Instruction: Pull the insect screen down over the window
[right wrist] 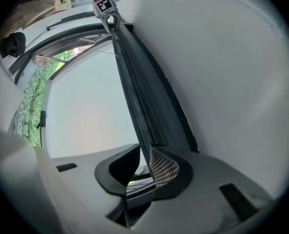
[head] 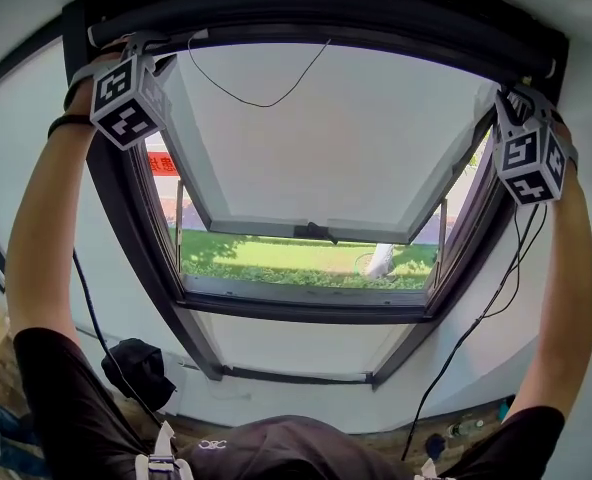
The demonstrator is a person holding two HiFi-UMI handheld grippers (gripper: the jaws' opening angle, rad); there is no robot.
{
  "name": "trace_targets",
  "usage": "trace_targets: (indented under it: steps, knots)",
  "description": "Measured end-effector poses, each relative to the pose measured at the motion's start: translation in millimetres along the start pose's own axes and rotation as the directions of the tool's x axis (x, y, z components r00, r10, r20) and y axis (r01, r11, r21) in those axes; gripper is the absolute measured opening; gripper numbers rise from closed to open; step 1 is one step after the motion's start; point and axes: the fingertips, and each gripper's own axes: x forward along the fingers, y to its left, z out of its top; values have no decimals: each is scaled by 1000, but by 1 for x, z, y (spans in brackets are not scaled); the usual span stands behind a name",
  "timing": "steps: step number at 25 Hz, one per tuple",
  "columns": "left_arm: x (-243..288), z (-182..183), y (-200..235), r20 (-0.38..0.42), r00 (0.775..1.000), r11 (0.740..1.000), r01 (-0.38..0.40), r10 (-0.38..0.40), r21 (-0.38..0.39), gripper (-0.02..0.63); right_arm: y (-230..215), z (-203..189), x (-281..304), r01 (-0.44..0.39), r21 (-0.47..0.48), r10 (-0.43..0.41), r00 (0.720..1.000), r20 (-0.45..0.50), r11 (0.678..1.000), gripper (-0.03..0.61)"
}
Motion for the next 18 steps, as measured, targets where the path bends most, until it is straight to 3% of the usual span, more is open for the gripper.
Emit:
trace_targets:
  steps: [6, 10, 18]
  knots:
    - [11, -6, -4, -19, 999, 999, 36, -36, -1, 92, -4, 13, 15, -16, -38, 16, 1000, -10, 999, 67]
    - [17, -8, 5, -23, 999, 1000, 26, -27, -12, 32, -2, 12, 27, -24, -55, 22, 999, -30, 998, 67]
    - [29, -10, -1, -53, 998, 998, 42, -41, 35, 23, 3, 2, 50, -42, -123, 30, 995, -99, 991, 54]
